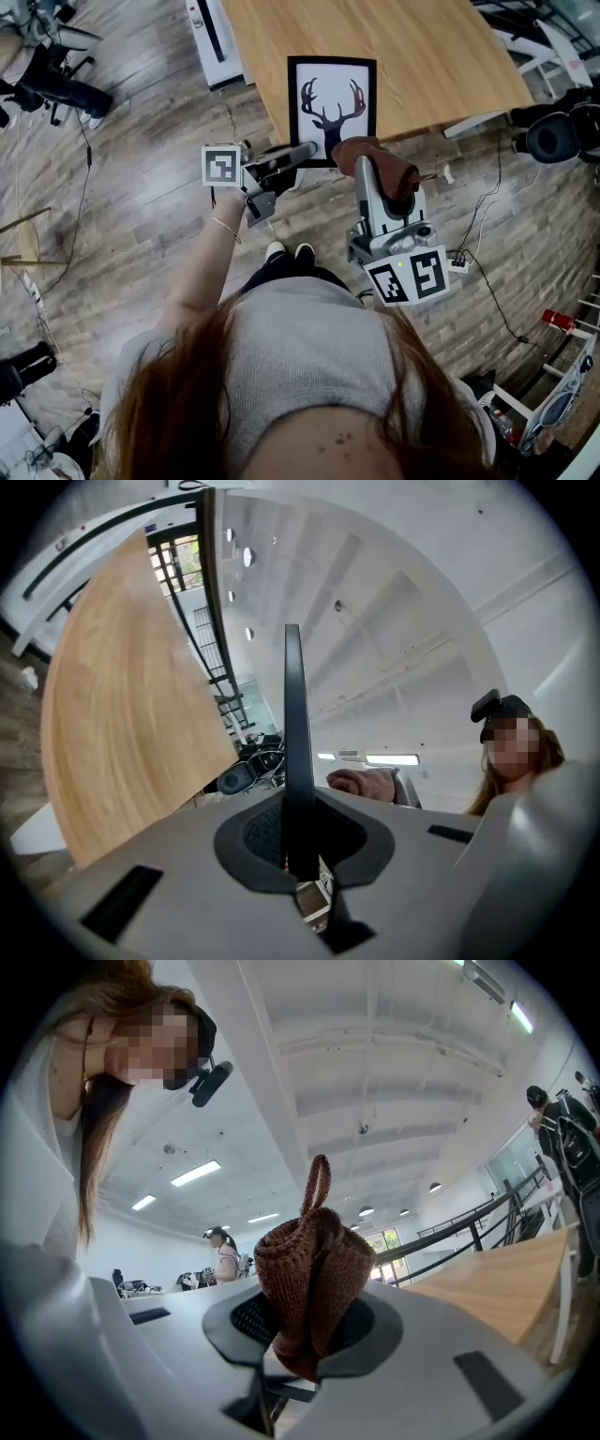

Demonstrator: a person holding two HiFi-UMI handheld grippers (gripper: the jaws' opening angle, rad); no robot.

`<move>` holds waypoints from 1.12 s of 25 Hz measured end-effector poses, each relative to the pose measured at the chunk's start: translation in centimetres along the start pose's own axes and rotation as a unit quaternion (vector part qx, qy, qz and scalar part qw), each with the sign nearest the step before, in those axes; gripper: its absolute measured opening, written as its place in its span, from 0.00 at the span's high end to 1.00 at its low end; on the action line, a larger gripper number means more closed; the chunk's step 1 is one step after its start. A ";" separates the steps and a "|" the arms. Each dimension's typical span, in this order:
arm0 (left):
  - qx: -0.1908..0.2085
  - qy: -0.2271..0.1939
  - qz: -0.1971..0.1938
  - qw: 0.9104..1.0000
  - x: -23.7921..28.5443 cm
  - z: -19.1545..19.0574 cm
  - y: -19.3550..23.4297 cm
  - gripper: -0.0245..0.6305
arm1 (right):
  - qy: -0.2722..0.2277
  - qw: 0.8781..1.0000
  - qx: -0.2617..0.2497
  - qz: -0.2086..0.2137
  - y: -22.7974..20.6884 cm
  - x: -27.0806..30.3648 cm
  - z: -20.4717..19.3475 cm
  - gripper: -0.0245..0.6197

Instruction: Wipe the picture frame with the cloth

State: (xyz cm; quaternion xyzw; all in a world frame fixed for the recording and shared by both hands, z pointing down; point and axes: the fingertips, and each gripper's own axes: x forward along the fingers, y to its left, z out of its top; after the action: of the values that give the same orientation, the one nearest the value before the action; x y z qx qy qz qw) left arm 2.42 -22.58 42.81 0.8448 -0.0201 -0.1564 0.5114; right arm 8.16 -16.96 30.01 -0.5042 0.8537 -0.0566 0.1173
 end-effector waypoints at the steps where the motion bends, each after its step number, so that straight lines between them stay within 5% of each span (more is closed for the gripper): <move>1: 0.021 0.001 -0.005 1.000 0.5 0.5 -1.1 0.91 | -0.008 1.000 -0.005 0.003 0.2 -0.1 0.8 0.81; 7: 0.107 -0.010 -0.063 0.992 3.1 3.5 -8.6 0.91 | -0.056 0.998 -0.030 0.024 1.4 -0.8 4.7 0.81; 12: 0.161 -0.004 -0.069 0.984 3.9 4.3 -12.5 0.91 | -0.082 0.995 -0.035 0.046 2.6 -1.1 6.2 0.81; 19: 0.179 -0.014 -0.080 0.980 3.8 4.6 -15.0 0.91 | -0.125 0.986 -0.045 0.098 4.9 -0.6 11.0 0.81; 28: 0.214 0.003 -0.072 0.974 4.2 3.1 -16.5 0.91 | -0.206 0.959 -0.068 0.182 9.3 3.9 20.6 0.81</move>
State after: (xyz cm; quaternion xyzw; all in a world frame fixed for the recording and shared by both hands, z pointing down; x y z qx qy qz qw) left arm 3.45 -18.18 26.09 0.9344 0.0092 -0.1825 0.3057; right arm 3.75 -15.42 7.53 -0.3480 0.8902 0.1293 0.2641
